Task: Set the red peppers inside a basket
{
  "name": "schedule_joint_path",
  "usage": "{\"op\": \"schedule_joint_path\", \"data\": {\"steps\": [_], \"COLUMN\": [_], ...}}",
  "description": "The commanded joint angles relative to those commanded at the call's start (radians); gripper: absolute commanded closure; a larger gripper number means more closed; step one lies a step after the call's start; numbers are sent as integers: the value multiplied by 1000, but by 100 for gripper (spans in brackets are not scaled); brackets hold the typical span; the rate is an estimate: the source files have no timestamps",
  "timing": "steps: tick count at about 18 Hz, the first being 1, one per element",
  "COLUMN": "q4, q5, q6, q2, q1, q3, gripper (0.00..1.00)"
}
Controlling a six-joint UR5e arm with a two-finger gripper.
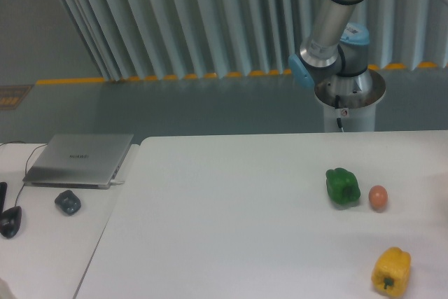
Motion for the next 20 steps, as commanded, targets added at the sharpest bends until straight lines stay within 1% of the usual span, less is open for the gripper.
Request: {"op": "schedule_joint_path", "data": {"steps": [3,5,7,11,12,14,16,18,20], "q4": [-2,-2,-3,-18,-40,-124,-199,-251,-303], "q5": [-2,0,-6,-86,-86,-87,-98,-145,-195], "q6": [-12,-15,-24,-217,-236,-241,-261,-336,-357], "q2": [12,31,46,61,75,95,120,123,132], "q1": [-8,-20,-38,-101,-118,-140,-181,-207,-215], "q3": [-18,-37,-40,-57,-60,-61,-61,-61,-60], "gripper": [0,0,0,0,0,0,0,0,0]}}
